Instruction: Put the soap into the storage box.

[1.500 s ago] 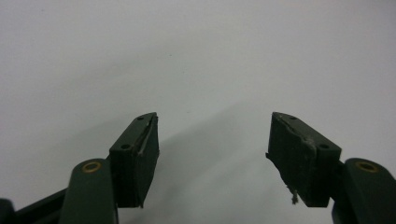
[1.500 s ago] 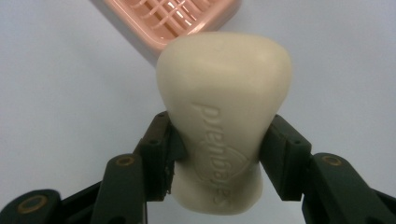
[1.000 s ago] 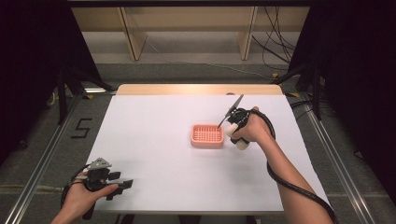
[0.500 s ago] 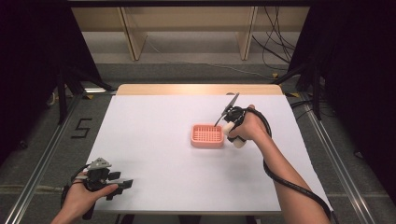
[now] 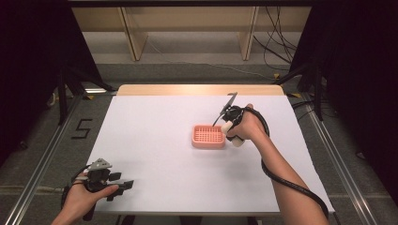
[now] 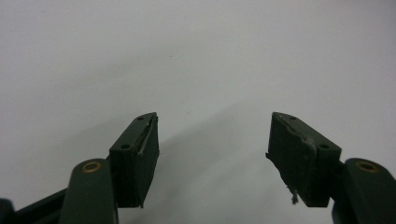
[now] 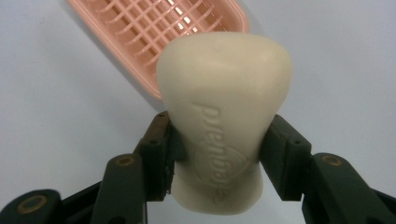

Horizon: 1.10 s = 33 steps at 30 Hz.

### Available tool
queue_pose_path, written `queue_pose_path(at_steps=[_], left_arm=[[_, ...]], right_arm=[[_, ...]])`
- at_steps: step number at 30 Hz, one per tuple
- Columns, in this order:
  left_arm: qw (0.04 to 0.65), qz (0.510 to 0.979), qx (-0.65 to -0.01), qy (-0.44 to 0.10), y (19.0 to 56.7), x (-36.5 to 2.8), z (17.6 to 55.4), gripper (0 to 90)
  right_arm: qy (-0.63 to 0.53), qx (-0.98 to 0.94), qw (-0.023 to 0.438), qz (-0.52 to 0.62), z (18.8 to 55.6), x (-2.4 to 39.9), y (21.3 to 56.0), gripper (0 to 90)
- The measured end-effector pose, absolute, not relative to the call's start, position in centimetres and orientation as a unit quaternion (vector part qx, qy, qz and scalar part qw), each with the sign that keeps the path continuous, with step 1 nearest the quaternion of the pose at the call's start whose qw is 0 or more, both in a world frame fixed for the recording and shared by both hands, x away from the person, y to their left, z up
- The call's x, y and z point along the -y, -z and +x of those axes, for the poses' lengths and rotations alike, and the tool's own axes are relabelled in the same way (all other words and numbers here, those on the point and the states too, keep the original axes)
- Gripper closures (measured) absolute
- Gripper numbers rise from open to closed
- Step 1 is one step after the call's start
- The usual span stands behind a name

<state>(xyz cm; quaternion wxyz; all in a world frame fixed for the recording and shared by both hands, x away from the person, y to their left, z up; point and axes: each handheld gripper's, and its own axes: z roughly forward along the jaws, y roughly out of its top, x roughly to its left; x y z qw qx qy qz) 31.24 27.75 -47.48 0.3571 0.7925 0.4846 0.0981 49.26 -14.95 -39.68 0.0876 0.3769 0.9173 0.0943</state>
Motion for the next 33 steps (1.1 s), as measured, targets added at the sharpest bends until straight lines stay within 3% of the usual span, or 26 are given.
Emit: queue_pose_path(at_steps=[33], left_arm=[[0.354,0.800,-0.476,-0.089,47.6,-27.9,31.3,33.3]], right_arm=[[-0.100,-0.921,0.099,0.362,50.2,13.3,39.1,50.4]])
